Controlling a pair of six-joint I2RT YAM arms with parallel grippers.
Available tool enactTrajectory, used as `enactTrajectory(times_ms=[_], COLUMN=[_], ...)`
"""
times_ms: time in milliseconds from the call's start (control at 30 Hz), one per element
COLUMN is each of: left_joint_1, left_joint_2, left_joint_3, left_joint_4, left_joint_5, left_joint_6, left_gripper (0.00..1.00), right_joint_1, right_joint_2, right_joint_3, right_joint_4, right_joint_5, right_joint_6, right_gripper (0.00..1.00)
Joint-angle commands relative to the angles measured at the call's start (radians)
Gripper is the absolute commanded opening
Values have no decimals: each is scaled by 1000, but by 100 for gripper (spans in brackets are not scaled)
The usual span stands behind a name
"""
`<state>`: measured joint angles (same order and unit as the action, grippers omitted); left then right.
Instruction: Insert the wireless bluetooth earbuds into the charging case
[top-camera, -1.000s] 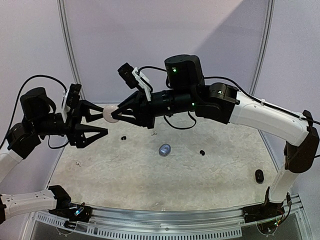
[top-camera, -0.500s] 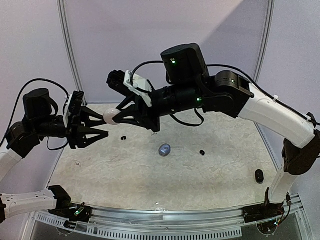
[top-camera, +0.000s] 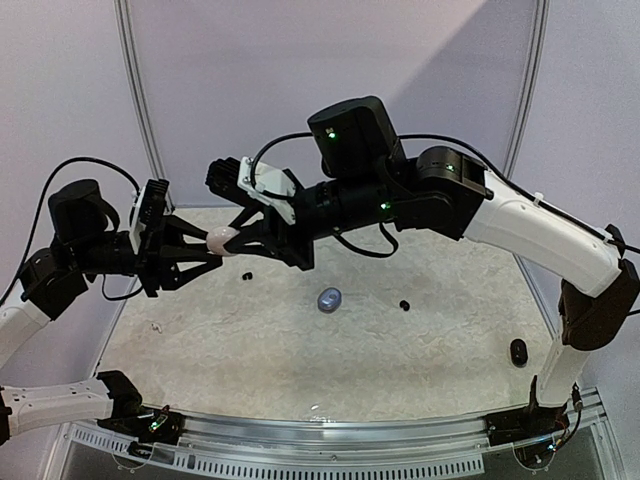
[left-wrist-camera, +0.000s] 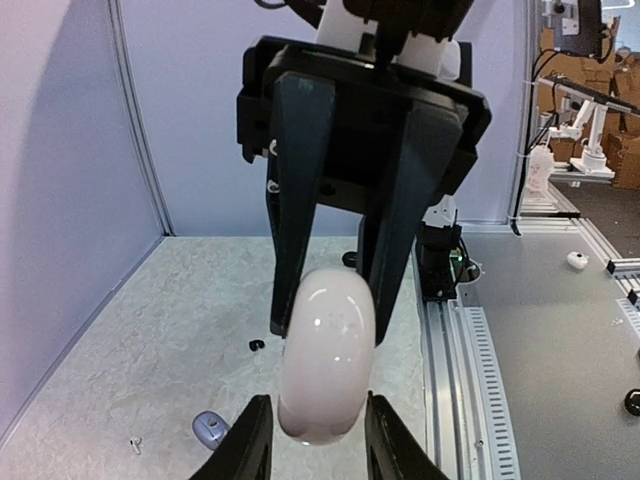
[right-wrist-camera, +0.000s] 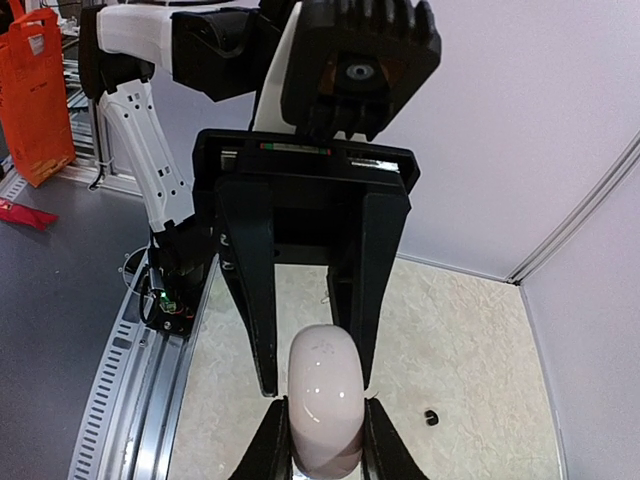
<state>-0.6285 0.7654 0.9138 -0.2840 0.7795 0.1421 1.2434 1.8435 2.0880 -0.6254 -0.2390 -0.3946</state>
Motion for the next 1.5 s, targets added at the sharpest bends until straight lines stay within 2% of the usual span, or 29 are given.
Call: enactTrajectory(times_ms=[0,167,600,800,833,933,1133,1267,1400,1467], left_joint_1=[-17,-22,-28,-28,-28,-28,-28,-28,-28,-28], left_joint_2=[3,5,2,-3,-4,-5,-8,-7,-8,-7], left_joint_3=[-19,-27,-40,-32,-32,-33,-41,-43,-43,-41], left_joint_4=[45,87,87,105,112,125,166,164,164,159], left_joint_5=[14,13,16,9,7,10,13,20,23,21], left_joint_6=[-32,-54,-49,-56,-63,-79,-111,-109,-106,-106], left_gripper=[33,28,29,16,18,29,31,21,4,3], right_joint_1=[8,8,8,8,8,7,8,8,7,8], right_joint_2=[8,15,11,15,17,17,14,13,13,12], right_joint_3=[27,27,21,19,18,13,4,4,3,2], right_joint_4=[28,39,86,84,82,78,89,94,96,100], right_joint_5=[-2,-12,-36,-40,-40,-32,-33,-32,-32,-34], right_joint_6=[-4,4,29,32,32,35,40,42,45,46], right_gripper=[0,0,0,0,0,0,0,0,0,0])
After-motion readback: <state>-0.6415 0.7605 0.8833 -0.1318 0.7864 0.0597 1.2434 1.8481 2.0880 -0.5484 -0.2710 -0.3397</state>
